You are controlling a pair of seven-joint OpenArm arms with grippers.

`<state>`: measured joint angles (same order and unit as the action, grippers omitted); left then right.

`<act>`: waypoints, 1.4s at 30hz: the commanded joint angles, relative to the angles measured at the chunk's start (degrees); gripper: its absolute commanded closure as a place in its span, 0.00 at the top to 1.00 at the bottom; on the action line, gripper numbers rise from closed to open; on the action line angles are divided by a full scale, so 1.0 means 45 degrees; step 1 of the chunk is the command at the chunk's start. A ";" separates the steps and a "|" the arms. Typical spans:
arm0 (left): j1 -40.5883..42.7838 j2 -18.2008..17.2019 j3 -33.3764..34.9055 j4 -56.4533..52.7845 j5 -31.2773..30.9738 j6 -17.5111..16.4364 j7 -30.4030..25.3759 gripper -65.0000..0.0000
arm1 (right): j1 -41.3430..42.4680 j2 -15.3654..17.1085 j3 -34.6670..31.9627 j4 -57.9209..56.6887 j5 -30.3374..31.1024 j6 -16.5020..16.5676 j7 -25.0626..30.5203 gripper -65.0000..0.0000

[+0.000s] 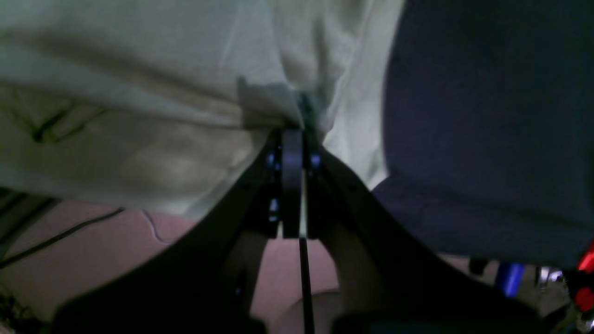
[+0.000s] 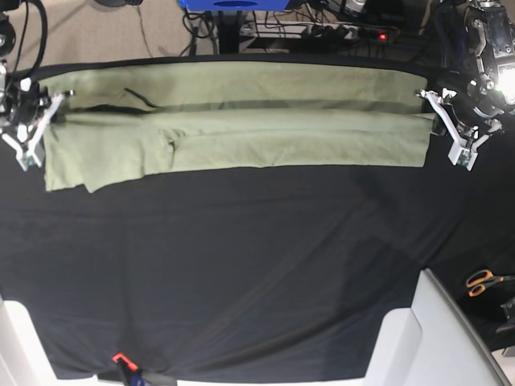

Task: Fold the T-shirt properly
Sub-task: 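Lower the folded edge onto the shirt with both grippers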

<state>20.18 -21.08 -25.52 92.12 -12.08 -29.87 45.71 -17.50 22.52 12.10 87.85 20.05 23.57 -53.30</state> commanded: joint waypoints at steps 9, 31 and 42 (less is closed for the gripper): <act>0.0115 -0.0248 -0.0005 0.0248 0.0036 0.0122 -0.0146 0.00 | -0.0146 0.0123 0.0095 0.0413 -0.0090 -0.0032 0.0093 0.01; 0.0623 -0.0229 -0.0063 0.0853 0.0036 0.0122 -0.0127 0.00 | -0.0107 -0.1831 0.3378 0.1742 -0.0090 -0.0110 0.0171 0.56; 0.0701 -0.0170 0.0015 0.0834 0.0017 0.0083 -0.0107 0.00 | -0.0107 -0.1987 0.3378 0.1742 -0.0090 -0.0052 0.0171 0.56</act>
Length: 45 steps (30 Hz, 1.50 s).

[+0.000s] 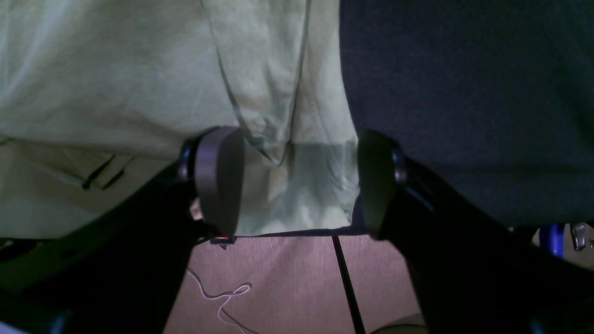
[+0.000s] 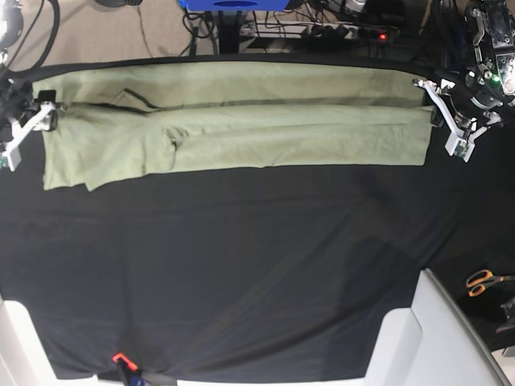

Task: Fold the T-shirt properly
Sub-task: 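Lower the folded edge onto the shirt with both grippers, then grasp the strip end with the right gripper and tuck it inward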

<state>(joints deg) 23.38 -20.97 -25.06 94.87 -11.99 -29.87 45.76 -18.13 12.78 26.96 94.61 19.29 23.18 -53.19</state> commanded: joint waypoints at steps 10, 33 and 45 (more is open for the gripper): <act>0.0012 -0.0253 -0.0243 0.1042 -0.0139 0.0063 -0.0058 0.91 | 0.0034 0.0160 0.0055 0.0241 0.0080 0.0055 0.0127 0.56; 0.0090 0.0919 -0.2822 0.0026 -0.4300 -0.0445 -0.0019 0.00 | 0.1558 -0.0485 -0.3852 -0.0345 0.0080 0.0055 0.1612 0.03; 0.0070 0.0294 -0.3564 -0.0735 -0.4300 -0.0445 0.0000 0.00 | 0.1167 -0.0641 -0.3774 -0.2221 0.0080 0.0016 0.1671 0.01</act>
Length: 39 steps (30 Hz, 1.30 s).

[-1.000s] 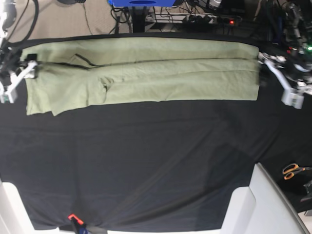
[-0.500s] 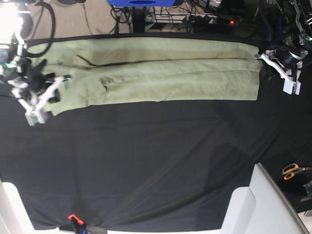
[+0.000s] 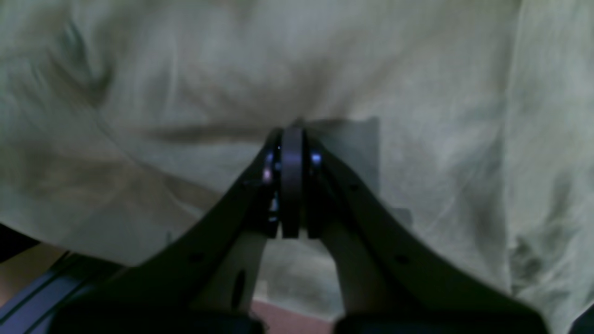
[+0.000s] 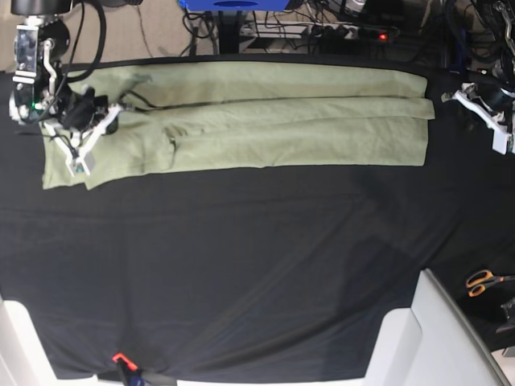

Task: Fold the T-shirt properly
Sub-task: 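Grasp the strip end with the right gripper and tuck it inward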

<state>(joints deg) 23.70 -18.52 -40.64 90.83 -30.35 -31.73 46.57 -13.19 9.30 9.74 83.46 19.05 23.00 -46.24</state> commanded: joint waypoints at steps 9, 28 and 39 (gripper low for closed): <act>-0.0120 -0.0230 -0.0043 -0.0208 0.1069 -0.0032 -0.0219 0.00 | -0.1240 0.0131 0.0034 0.1722 0.0153 0.0016 0.0029 0.01; -0.0452 0.0102 -0.0062 -0.0228 0.1655 -0.0032 -0.0219 0.00 | 0.0440 -0.0689 -0.0064 0.0198 0.0133 0.0036 -0.0694 0.01; -0.0647 0.0082 -0.0043 -0.0286 0.1674 -0.0032 -0.0219 0.00 | -0.1142 -0.0768 -0.0064 0.2210 0.0133 0.0036 -0.0792 0.01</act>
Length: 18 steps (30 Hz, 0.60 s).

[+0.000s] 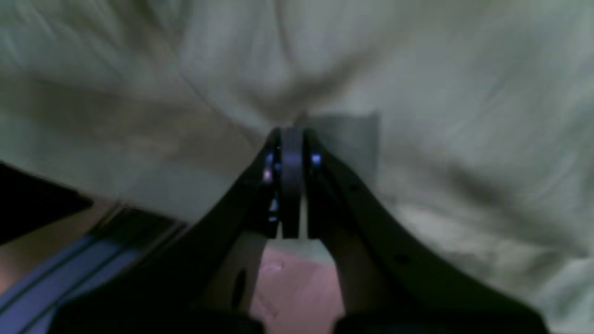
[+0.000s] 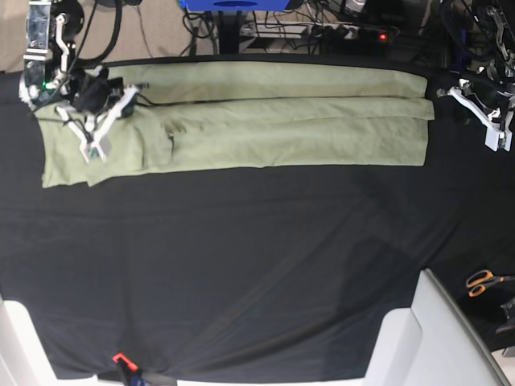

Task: Fold the T-shirt properly
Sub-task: 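Grasp the strip end with the right gripper and tuck it inward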

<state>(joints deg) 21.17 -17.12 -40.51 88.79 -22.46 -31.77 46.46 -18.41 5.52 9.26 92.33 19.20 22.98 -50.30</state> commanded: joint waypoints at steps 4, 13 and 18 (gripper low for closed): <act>-0.0201 -0.0229 -0.0072 0.0146 -0.0079 -0.0022 -0.0194 0.00 | 0.0117 0.0170 0.0160 0.0766 0.0099 0.0001 -0.0084 0.01; -0.0142 -0.0229 -0.0130 0.0146 -0.0079 -0.0022 -0.0194 0.00 | 0.1367 0.1225 0.1333 -0.1364 0.0080 -0.0624 0.0033 0.01; -0.0162 -0.0248 -0.0130 0.0146 -0.0079 -0.0022 -0.0194 0.00 | 0.1269 0.1518 0.1333 -0.2165 0.0080 -0.0702 0.0698 0.01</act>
<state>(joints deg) 20.49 -17.17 -40.53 88.68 -22.33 -31.77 46.52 -12.97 11.44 14.90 82.11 19.51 19.97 -47.55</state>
